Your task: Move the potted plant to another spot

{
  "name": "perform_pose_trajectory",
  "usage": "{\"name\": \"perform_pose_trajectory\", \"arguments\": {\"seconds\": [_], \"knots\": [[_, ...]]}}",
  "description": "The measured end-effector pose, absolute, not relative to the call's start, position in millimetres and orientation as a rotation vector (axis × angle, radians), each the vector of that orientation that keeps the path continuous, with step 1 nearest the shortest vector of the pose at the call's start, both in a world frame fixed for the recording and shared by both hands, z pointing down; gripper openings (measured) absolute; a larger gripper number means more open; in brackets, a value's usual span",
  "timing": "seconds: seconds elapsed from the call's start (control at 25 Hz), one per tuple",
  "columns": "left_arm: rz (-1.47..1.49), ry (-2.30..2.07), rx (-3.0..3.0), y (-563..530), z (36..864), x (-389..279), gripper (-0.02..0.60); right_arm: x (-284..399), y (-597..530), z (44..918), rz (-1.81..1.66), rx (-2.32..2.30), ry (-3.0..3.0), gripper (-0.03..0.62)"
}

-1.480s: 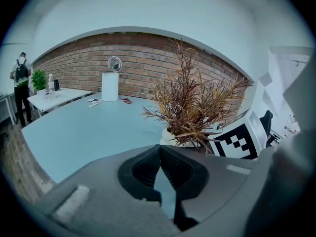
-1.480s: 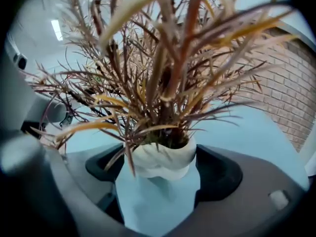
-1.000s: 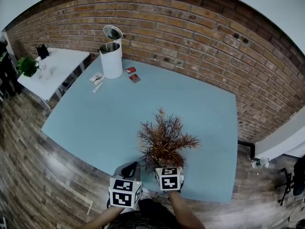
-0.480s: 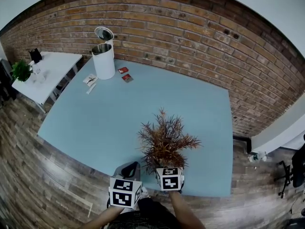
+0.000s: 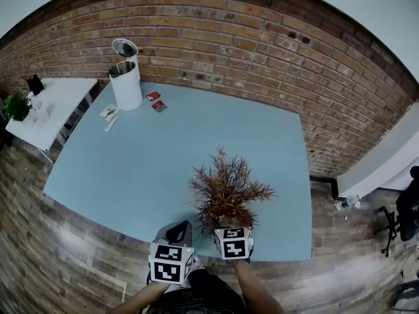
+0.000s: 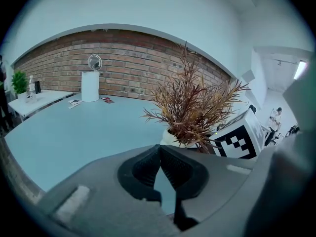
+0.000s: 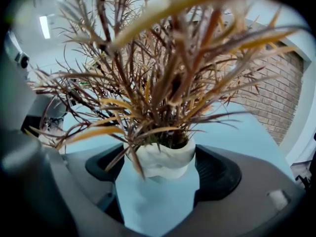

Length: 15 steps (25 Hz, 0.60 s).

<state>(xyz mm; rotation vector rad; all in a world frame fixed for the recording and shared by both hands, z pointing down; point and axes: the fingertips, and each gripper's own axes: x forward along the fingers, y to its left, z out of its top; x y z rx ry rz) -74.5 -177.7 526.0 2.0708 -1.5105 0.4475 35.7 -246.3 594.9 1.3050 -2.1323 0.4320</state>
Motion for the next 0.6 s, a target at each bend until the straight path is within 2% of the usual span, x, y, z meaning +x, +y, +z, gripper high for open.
{"name": "perform_pose_trajectory", "arguments": {"seconds": [0.6], "knots": [[0.47,-1.417,2.153,-181.3,524.6,-40.4,-0.005,78.5,-241.5,591.7,0.426,1.393,-2.078,0.437]]}}
